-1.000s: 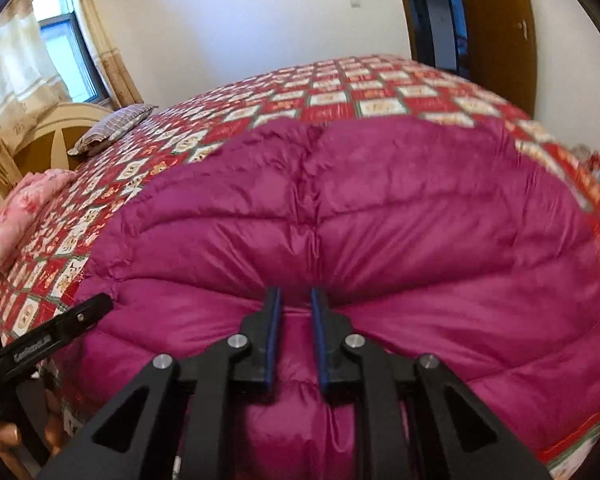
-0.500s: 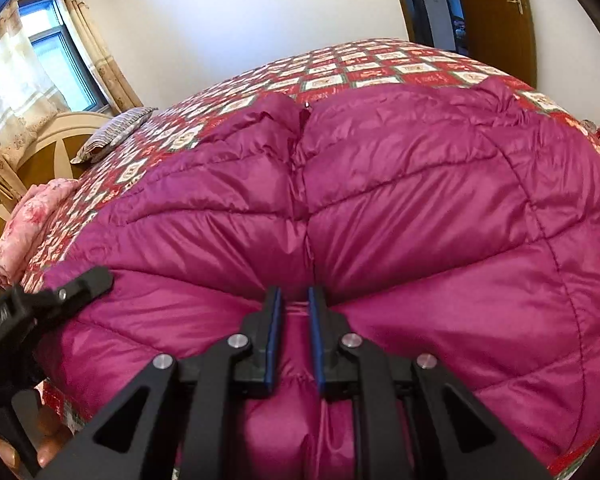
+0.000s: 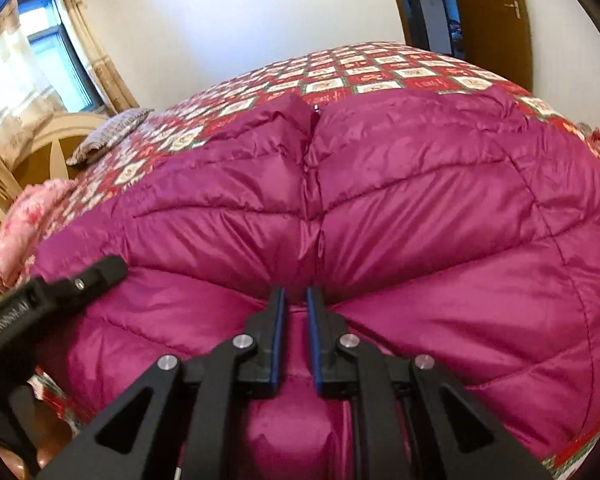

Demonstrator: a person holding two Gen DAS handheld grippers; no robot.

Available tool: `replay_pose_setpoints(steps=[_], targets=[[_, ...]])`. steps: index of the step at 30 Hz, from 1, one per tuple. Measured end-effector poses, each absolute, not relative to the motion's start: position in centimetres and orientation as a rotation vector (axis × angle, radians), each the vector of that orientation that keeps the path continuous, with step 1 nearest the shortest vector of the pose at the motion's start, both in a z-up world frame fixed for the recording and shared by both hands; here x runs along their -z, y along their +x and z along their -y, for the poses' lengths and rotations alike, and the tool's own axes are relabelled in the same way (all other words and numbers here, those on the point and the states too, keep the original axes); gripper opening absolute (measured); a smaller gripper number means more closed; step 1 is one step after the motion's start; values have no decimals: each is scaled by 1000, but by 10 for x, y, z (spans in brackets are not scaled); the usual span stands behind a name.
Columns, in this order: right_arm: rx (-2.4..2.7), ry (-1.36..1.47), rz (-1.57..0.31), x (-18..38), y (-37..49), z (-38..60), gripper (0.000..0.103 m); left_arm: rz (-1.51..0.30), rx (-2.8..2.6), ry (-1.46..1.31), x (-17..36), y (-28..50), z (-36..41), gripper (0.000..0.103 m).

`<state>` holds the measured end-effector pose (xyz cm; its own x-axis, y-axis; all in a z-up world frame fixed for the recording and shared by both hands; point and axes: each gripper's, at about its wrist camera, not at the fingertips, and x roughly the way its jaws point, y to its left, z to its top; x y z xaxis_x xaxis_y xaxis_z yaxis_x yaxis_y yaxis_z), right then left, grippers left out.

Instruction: Fold large clothes

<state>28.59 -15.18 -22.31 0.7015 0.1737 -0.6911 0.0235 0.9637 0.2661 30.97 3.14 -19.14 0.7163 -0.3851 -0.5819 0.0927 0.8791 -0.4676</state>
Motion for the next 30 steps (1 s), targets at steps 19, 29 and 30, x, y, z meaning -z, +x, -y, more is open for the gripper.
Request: replay_pose_setpoints(steps=[19,29,30], targets=[[-486,740,-931,236,291,139,7,-481,565,72,117,251,35,25],[-217,683,-742,199,219,257,10,-490,630,296,142,242,100,25],[-188,685,-731,197,214,264,10,-498,638,320,147,241,107,25]])
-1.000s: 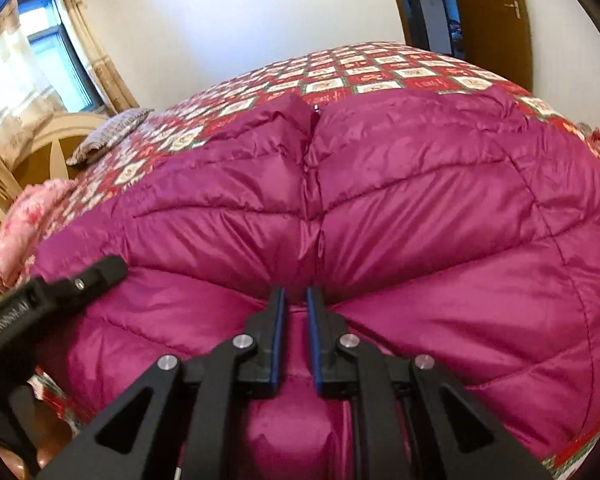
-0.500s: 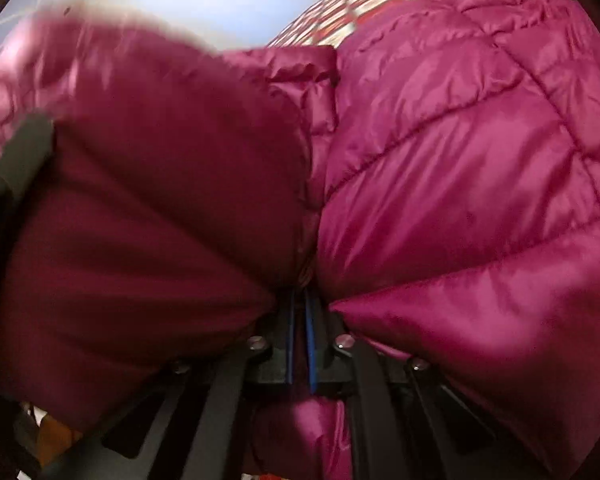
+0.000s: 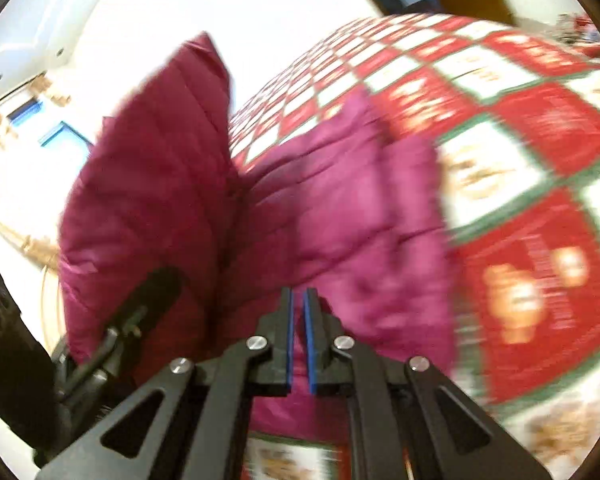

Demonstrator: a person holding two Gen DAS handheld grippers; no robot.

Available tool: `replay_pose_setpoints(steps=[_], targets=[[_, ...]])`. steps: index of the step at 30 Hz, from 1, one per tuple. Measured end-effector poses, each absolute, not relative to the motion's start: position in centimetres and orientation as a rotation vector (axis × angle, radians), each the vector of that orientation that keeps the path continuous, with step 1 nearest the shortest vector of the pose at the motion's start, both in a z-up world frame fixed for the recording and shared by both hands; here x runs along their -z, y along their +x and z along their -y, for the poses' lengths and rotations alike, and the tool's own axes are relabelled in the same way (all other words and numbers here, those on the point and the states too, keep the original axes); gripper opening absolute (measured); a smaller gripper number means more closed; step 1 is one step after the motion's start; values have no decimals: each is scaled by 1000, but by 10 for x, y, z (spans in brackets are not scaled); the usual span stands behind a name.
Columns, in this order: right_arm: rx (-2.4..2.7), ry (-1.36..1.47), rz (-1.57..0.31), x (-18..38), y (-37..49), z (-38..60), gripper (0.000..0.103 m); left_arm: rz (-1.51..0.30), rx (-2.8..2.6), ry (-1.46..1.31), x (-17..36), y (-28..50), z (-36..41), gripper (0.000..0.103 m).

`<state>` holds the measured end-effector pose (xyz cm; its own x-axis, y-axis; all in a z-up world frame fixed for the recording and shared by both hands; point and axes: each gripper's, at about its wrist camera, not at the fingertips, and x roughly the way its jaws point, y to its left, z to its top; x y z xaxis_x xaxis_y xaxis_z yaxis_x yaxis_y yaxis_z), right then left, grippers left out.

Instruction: Fold large clothes

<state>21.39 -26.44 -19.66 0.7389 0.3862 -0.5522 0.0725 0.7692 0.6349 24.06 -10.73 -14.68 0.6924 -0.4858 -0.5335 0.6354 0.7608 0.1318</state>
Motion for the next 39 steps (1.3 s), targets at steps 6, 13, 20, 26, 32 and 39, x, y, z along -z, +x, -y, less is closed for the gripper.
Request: replay_pose_setpoints(steps=[6,13,20,26,32,39], targets=[[-86,685,-700,196,193,299,10,-509,663,464,173,230,146,25],[-84,660,-634,181,191,313,11,-514,690,551,201,222,169,28],[-264,436,-639,148,232,288,11,-524,716,547,205,226,172,28],[-250,325,-767,184,259,274,7,-529,733,530,202,227,168,34],[-276,471,-835,216,257,299,0,-527,758,564,195,216,157,42],[-317,482,-854,223,254,296,0,-533,763,710,190,191,147,42]])
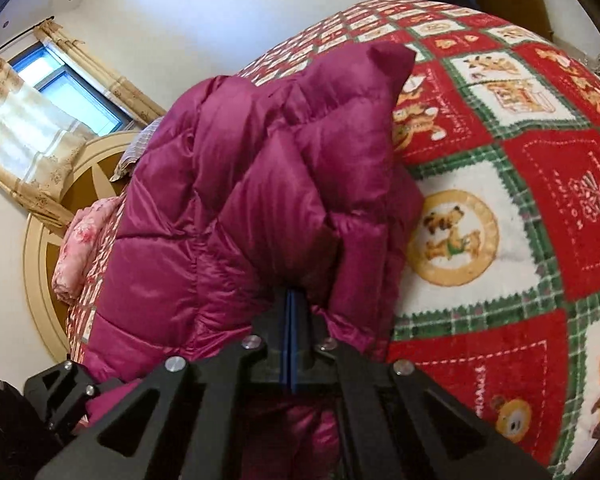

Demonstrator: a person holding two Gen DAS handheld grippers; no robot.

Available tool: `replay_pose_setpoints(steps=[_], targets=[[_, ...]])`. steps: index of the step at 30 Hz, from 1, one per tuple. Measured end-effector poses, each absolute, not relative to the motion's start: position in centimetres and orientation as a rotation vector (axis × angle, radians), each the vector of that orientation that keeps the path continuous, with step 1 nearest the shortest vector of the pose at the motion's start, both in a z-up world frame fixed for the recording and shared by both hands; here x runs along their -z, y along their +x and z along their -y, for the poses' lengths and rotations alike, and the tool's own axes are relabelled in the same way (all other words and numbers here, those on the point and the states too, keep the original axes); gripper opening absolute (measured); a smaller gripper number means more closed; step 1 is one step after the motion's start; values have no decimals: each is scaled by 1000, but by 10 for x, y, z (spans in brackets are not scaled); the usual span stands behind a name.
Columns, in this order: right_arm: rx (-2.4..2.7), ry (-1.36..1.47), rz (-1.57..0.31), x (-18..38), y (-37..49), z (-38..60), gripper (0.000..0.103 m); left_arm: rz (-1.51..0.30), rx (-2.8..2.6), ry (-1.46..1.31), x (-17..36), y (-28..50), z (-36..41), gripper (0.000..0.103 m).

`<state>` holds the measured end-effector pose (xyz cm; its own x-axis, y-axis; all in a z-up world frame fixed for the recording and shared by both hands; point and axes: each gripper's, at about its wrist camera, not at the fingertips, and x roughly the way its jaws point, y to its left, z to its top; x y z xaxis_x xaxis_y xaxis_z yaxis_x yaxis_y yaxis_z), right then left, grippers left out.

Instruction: Fold large clothes

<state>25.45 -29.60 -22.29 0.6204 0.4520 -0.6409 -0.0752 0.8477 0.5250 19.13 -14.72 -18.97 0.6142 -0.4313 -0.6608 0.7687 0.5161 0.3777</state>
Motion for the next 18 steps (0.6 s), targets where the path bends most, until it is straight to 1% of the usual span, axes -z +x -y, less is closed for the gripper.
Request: replay_pose_setpoints(steps=[3,4,5,6,7,8,10,17,18], targets=[[-317,507,-860,223,256,298,0,-452,732,783,191,178,157,42],[-319,525,-863,224,258,301,0,-413,722,806,191,174,161,46],[-328,550,-870,225,259,304,0,-383,729,817,191,173,164,54],[-336,562,-875,226,261,307,0,-352,752,820,191,169,168,59],[-344,569,-877,225,262,309,0,-334,772,818,191,168,171,68],[-355,570,-876,223,260,311,0,-319,799,811,190,167,174,73],[-367,577,-872,221,258,321,0,-308,862,780,186,165,181,75],[-332,543,-868,209,233,351,0,-280,1043,759,170,142,190,76],[-318,545,-865,208,228,355,12,-291,1066,748,167,139,188,76]])
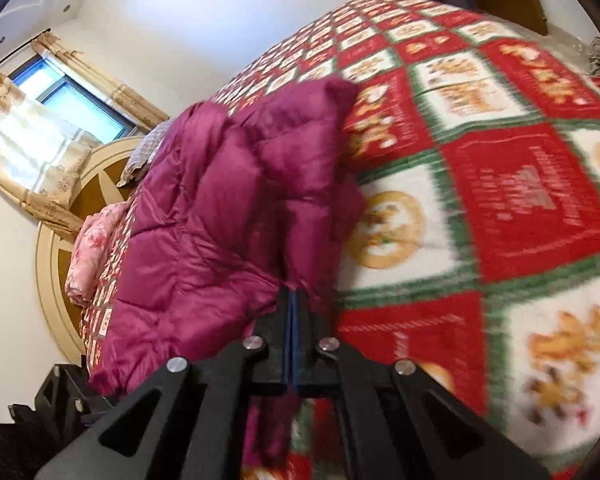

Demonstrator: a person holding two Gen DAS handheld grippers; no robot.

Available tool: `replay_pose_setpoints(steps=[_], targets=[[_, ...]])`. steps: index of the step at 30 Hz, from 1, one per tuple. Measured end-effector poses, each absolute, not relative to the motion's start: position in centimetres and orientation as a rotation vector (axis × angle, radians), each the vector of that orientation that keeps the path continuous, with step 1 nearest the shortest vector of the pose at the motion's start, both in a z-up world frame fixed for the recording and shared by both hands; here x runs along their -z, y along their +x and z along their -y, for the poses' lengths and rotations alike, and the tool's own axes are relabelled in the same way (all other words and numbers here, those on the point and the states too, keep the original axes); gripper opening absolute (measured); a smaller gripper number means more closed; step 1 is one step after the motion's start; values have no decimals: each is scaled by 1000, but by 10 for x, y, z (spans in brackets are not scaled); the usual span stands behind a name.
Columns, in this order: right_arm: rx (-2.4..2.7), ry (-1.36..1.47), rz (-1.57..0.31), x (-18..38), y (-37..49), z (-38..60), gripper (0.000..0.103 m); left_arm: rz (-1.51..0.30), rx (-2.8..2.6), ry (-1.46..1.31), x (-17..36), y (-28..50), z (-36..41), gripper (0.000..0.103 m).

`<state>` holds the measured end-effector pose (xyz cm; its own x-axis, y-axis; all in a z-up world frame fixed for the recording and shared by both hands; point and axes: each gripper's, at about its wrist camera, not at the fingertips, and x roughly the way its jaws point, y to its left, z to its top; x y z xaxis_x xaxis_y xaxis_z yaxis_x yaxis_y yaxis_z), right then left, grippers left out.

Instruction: Fold large clothes

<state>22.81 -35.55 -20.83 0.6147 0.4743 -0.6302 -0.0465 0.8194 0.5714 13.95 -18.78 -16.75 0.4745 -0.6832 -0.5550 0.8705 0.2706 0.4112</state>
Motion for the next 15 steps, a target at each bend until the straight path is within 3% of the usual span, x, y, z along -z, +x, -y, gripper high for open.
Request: replay_pose_setpoints(steps=[4,9,13,15], targets=[[-244,517,-830,194,207,369,14,-357,1145,616,151,136,160,76],[-277,477,-776,170,199,350,14,-531,1190,220,109,176,84,76],[-342,410,-748,158,202,317,14,-567,1176,-86,80,217,22,92],[-372,400,-748,156,205,302,14,-516,1069,-133,70,230,-1,93]])
